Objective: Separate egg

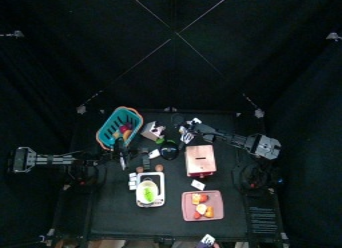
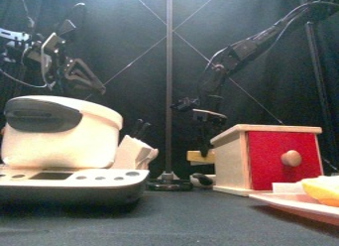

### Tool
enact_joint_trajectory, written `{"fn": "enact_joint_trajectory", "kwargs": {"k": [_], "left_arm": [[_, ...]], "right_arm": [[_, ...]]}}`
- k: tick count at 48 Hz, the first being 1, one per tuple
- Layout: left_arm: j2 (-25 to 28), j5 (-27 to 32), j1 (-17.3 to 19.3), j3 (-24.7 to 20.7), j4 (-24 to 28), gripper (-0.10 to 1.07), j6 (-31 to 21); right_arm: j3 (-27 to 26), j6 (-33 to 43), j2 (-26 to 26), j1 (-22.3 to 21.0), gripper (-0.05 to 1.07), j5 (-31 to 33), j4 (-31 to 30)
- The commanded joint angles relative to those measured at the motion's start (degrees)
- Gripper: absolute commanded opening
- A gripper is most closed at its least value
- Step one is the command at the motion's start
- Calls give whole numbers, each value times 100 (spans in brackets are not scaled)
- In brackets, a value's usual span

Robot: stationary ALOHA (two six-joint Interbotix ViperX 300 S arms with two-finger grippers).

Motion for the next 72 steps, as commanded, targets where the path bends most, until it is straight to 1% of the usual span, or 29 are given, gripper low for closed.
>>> {"fn": "enact_joint_trajectory", "kwargs": {"k": [1, 4, 12, 17, 20, 25, 26, 32, 38, 42, 46, 51, 61, 67, 72], "left_arm": [[0, -18, 0, -79, 123, 56, 9], [0, -18, 0, -53, 308, 57, 18], [-9, -53, -35, 44, 1239, 58, 18], [0, -70, -97, 70, 1819, 58, 0], [0, -88, -158, 79, 2030, 58, 0], [0, -79, -308, 105, 2268, 58, 9], [9, -97, -475, 88, 2452, 59, 9], [114, -264, -677, 70, 2804, 65, 9], [290, -598, -729, 79, 3155, 75, 18], [457, -923, -782, 62, 3516, 82, 18], [659, -1230, -809, 44, 3911, 85, 18], [1037, -1600, -809, -35, 4351, 85, 18], [1696, -2101, -817, -422, 4834, 85, 79], [2039, -2329, -809, -580, 4887, 85, 202], [2320, -2549, -809, -703, 4852, 85, 431]], "right_arm": [[-272, -9, -316, 114, 66, 18, 185], [-360, -26, -334, 202, 65, 62, 352], [-545, -70, -360, 501, 65, 105, 976], [-598, -114, -387, 598, 65, 88, 1503], [-580, -149, -431, 650, 65, 62, 1881], [-536, -246, -501, 703, 65, 26, 2329], [-483, -422, -545, 765, 65, -9, 2681], [-431, -782, -589, 817, 65, -18, 3445], [-396, -1301, -598, 853, 65, 149, 4192], [-378, -1714, -563, 879, 65, 316, 4702], [-360, -2004, -536, 896, 65, 396, 5036], [-325, -2224, -510, 940, 65, 431, 5265], [-264, -2364, -448, 984, 65, 466, 5379], [-264, -2373, -404, 1028, 65, 466, 5379], [-264, -2382, -378, 1090, 65, 475, 5379]]}}
